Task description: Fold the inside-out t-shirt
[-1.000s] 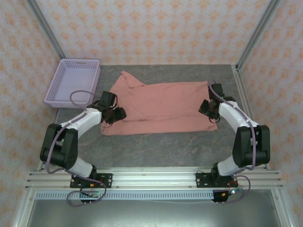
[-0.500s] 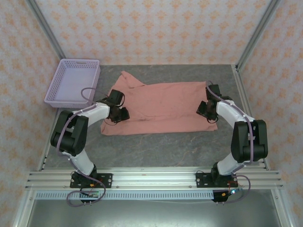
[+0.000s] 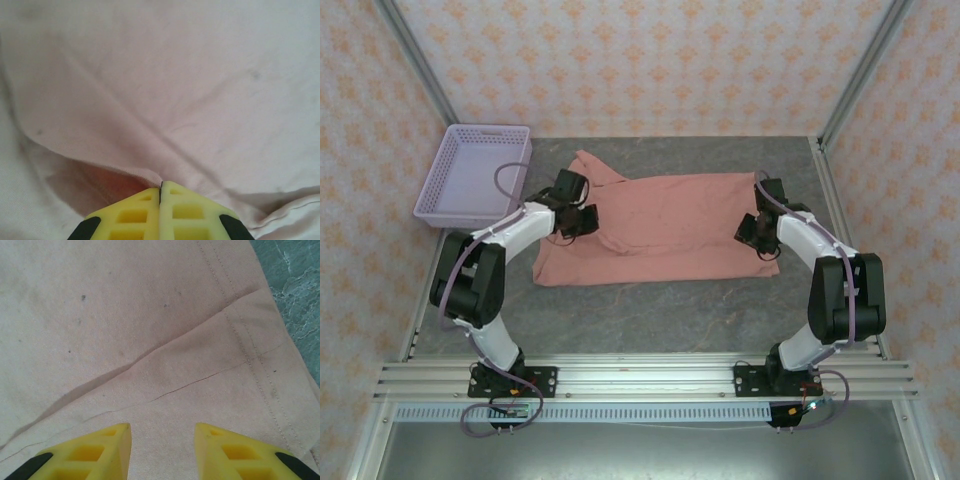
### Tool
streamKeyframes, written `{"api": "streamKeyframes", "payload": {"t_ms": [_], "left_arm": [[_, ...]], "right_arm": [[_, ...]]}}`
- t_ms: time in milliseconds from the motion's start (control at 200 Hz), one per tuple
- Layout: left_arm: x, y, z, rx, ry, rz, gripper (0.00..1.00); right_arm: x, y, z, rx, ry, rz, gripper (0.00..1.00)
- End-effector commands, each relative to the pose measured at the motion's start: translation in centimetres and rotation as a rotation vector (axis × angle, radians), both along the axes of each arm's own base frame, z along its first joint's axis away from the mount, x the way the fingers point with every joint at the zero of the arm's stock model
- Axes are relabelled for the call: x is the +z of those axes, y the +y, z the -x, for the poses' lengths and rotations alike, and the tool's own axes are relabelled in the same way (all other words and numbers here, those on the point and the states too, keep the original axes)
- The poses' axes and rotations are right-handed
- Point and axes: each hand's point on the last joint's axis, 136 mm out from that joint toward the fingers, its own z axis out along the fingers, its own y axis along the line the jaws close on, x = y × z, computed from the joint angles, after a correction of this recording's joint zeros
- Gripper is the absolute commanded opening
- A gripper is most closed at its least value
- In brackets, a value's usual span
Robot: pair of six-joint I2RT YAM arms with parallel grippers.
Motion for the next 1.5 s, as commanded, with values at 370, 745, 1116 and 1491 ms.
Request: {"api": "streamKeyframes", "payload": {"t_ms": [370,745,1116,1491], "left_arm": [[3.4,-2.8,-7.6,-0.114,-0.093,-0.227,0.45],[0.4,3.7,-0.3,0.033,-0.031,-0.178,0.49],[-5.0,7.2,6.6,0.122,0.093,-0.161,0.49],[-8.4,7.0,15.6,0.159,0.229,-0.124,0.49]], "right_arm": [[0.7,0.7,-0.1,0.035,-0.021,-0.009,0.39],[-0.2,6.2,-0.6,0.219,-0.013,-0.017,0.40],[-3.6,-2.1,0.9,0.006,0.149,0.084,0.40],[-6.7,-3.3,9.1,-0.223,0.309,-0.081,0.40]]}}
